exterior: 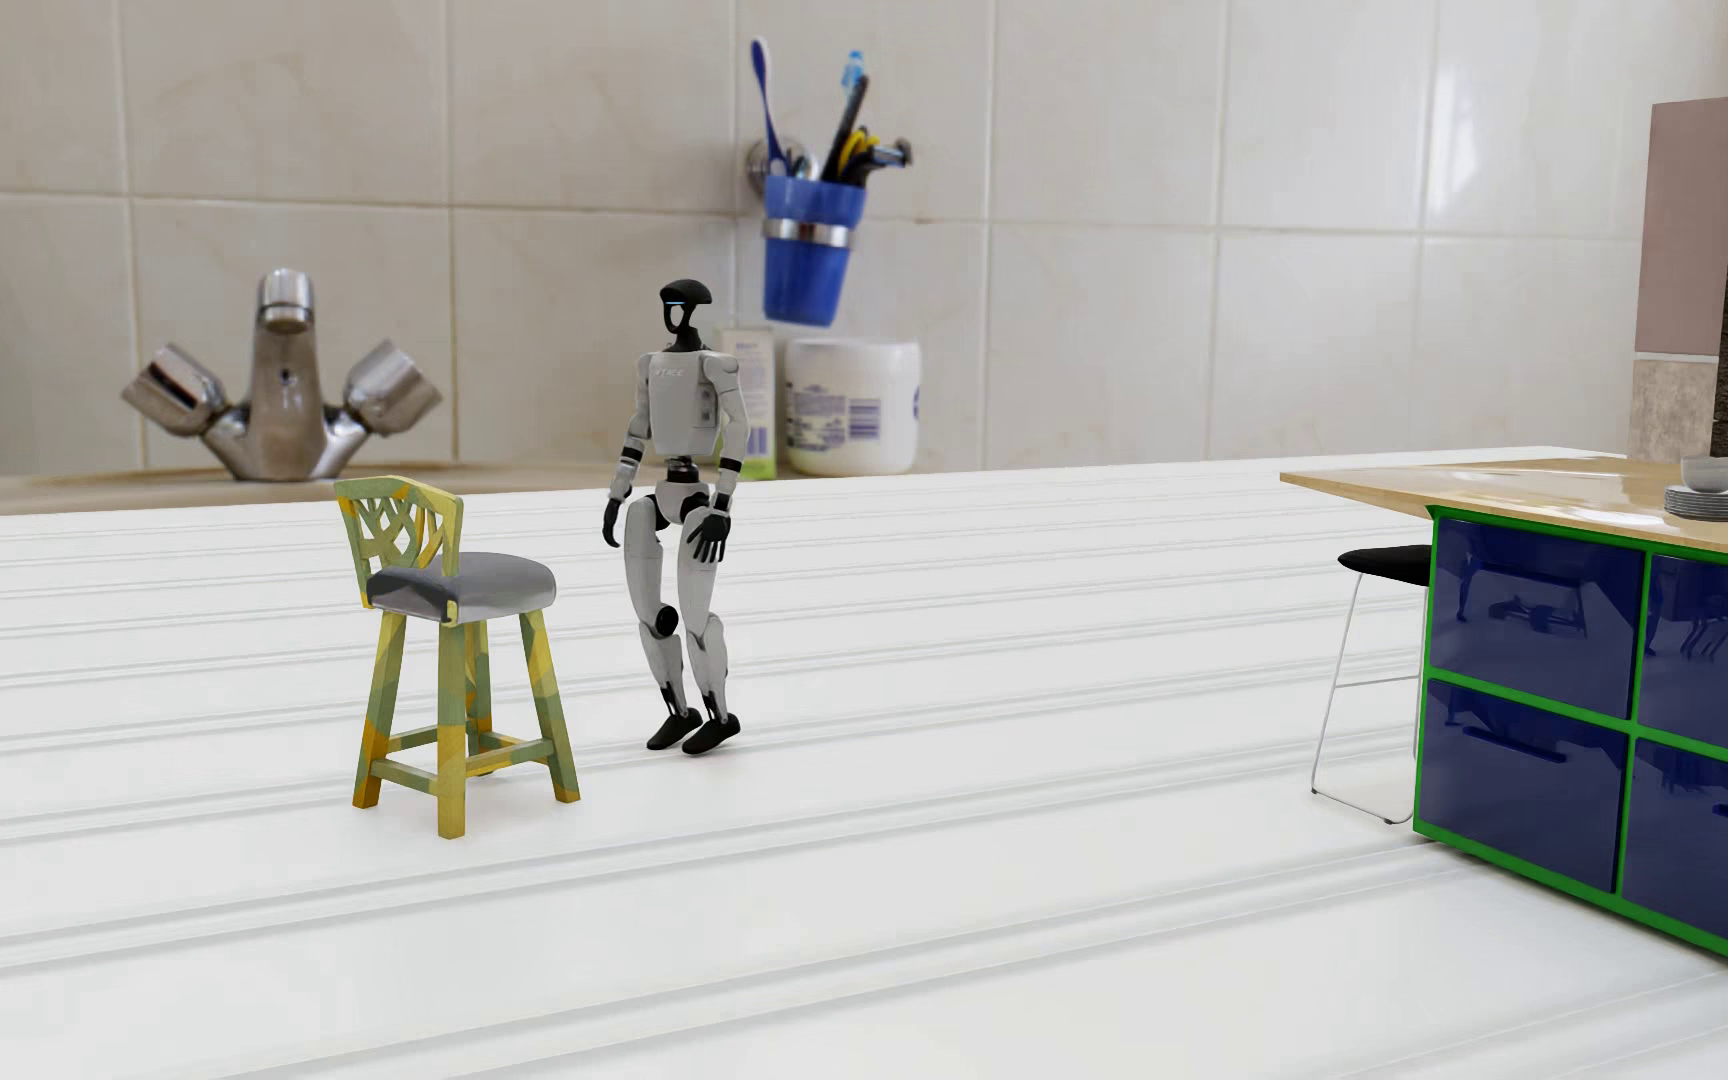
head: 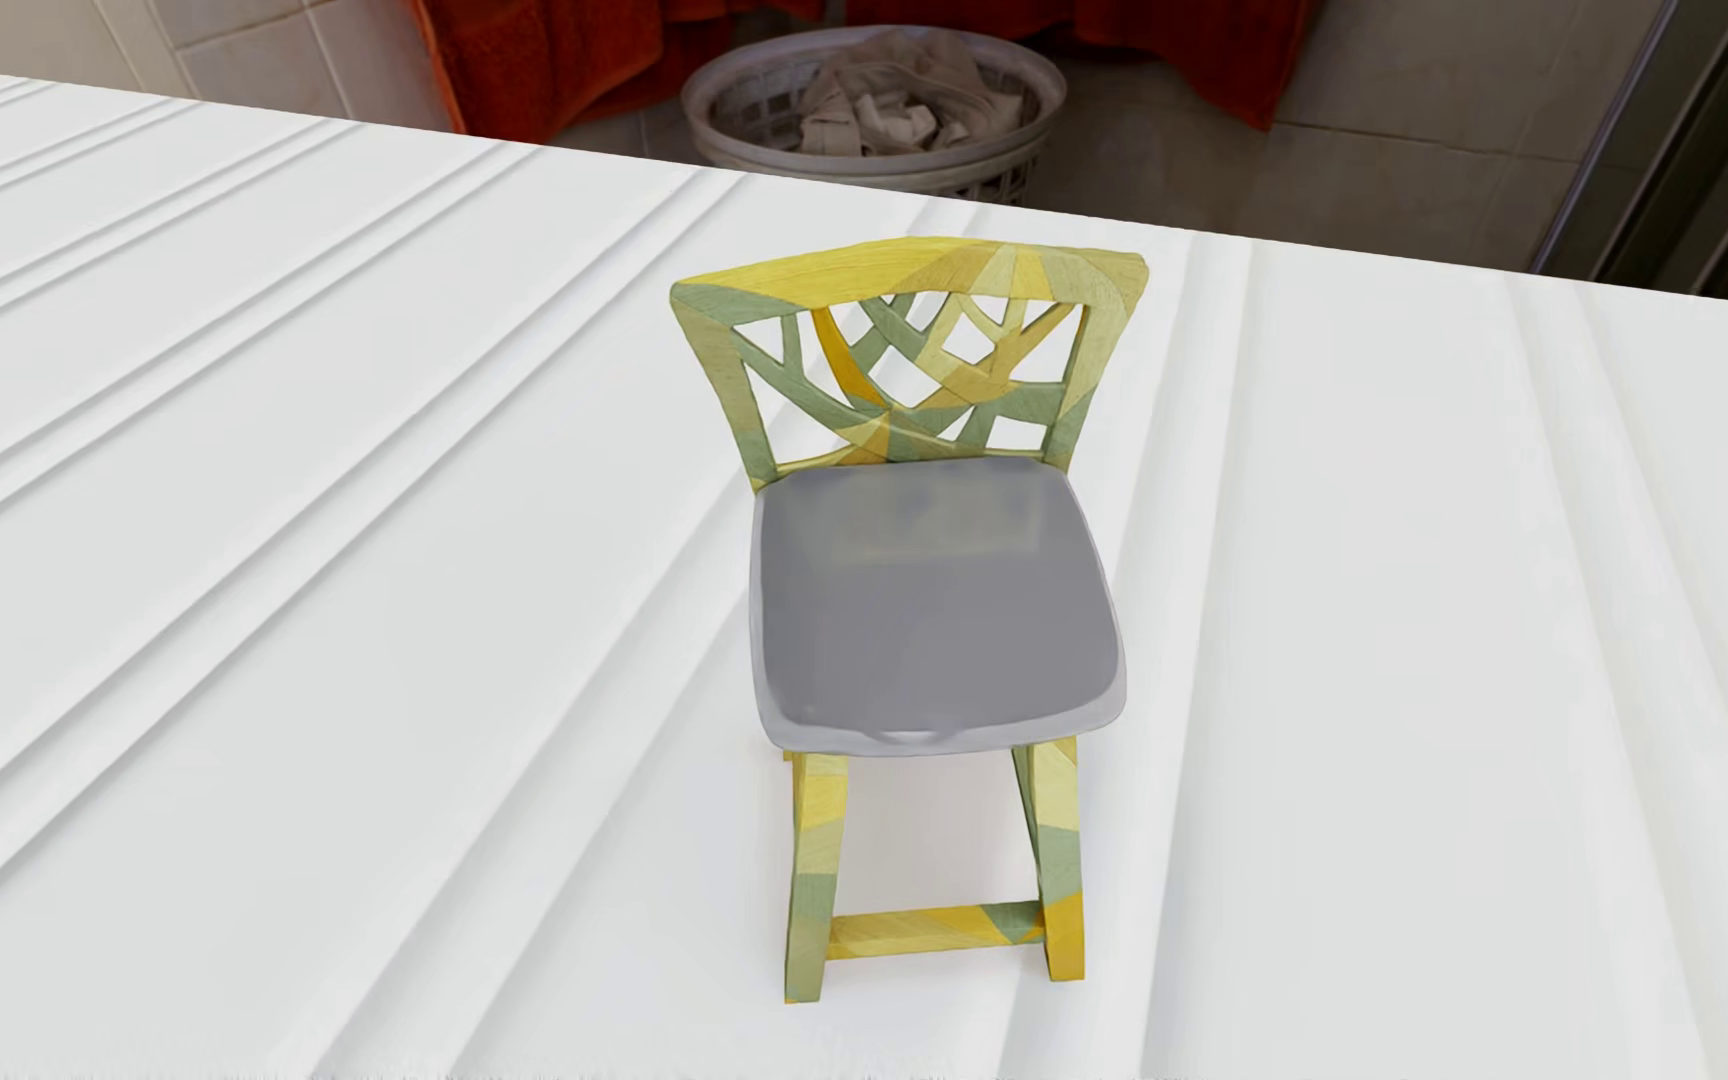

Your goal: Stand still

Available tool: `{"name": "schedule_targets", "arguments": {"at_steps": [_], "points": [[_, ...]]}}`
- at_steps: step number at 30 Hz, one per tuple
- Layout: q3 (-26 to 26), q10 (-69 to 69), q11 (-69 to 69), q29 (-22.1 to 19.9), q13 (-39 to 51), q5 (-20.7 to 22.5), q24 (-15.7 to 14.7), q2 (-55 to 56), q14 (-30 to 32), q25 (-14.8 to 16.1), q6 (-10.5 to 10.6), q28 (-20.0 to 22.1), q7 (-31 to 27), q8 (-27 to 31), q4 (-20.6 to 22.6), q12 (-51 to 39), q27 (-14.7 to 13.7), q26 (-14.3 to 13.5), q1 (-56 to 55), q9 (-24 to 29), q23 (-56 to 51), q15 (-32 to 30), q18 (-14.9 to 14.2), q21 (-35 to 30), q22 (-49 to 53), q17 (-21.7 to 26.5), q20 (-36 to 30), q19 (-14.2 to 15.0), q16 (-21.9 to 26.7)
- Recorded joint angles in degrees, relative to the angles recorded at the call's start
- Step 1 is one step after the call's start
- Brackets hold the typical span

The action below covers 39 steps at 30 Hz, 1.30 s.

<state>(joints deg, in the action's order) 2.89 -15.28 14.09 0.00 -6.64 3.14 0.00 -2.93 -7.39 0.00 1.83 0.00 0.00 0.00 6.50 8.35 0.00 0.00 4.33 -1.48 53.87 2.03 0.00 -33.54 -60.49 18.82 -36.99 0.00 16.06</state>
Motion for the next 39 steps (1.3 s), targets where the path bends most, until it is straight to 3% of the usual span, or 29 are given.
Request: {"name": "schedule_targets", "arguments": {"at_steps": [20,39], "points": [[1.6,0.7,-0.5,0.0,2.2,0.7,0.0,0.3,0.2,0.0,2.2,0.0,0.0,0.0,-0.4,-0.7,0.0,0.0,-0.6,0.5,0.6,0.3,0.0,-1.0,2.7,1.4,-1.4,0.0,0.0],[1.2,1.7,-1.3,0.0,2.3,0.6,0.0,-0.5,0.5,0.0,2.0,0.0,0.0,0.0,-0.2,-0.6,0.0,0.0,-0.2,0.7,0.2,0.5,0.0,-1.5,2.9,1.4,-2.1,0.0,0.1]]}}
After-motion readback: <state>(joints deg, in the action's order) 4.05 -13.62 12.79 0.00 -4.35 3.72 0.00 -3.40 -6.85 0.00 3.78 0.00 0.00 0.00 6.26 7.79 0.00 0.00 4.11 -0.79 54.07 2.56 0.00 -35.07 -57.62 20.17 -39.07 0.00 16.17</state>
